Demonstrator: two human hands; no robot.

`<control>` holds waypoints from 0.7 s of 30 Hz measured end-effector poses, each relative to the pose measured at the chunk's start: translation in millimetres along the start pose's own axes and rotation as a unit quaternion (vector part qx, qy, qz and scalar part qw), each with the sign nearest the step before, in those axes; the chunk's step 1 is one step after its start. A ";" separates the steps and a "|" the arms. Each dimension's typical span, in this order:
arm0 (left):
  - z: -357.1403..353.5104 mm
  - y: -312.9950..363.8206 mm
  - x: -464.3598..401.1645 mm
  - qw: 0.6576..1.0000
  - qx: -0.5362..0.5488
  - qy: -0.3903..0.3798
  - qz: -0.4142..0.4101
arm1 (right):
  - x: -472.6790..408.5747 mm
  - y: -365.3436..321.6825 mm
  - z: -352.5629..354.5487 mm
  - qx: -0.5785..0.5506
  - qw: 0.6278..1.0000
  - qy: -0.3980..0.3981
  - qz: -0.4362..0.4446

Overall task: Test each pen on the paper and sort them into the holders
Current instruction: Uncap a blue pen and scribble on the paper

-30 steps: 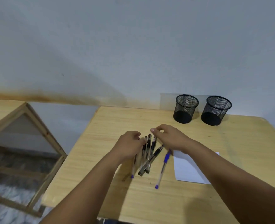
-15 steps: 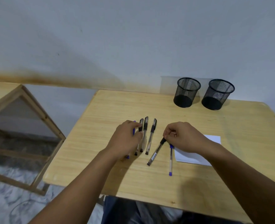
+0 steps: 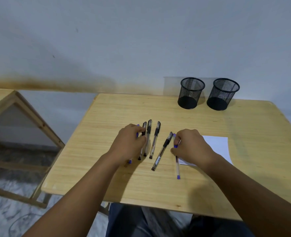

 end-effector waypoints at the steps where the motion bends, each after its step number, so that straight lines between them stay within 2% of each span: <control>1: 0.0 1.2 -0.4 1.000 -0.002 0.001 -0.003 | -0.2 1.1 0.9 -0.009 1.000 -0.003 -0.014; 4: 2.5 7.1 -3.0 1.000 -0.010 0.010 -0.021 | 0.5 2.4 6.5 -0.047 0.997 -0.038 -0.040; 9: 6.1 31.0 -5.5 0.994 -0.003 0.024 -0.111 | 11.3 4.2 21.1 -0.103 0.992 -0.074 -0.012; 13: -3.1 53.8 -9.4 0.982 0.010 -0.014 -0.186 | 21.2 11.7 34.4 -0.134 0.986 -0.093 0.017; 18: -18.3 69.3 -19.0 0.976 0.010 -0.061 -0.210 | 23.8 28.1 47.5 -0.137 0.988 -0.066 0.038; 21: -23.5 80.5 -21.7 0.971 0.021 -0.064 -0.231 | 23.1 36.5 55.0 -0.120 0.991 -0.038 0.051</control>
Point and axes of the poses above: each hand's wrist, its own x-axis away from the middle knuckle, its own z-axis out of the back of the hand, y = z × x, the point moved 5 cm from there along -x, towards the middle knuckle, and after that the axes turned 13 degrees about -z, right-handed, at the moved point
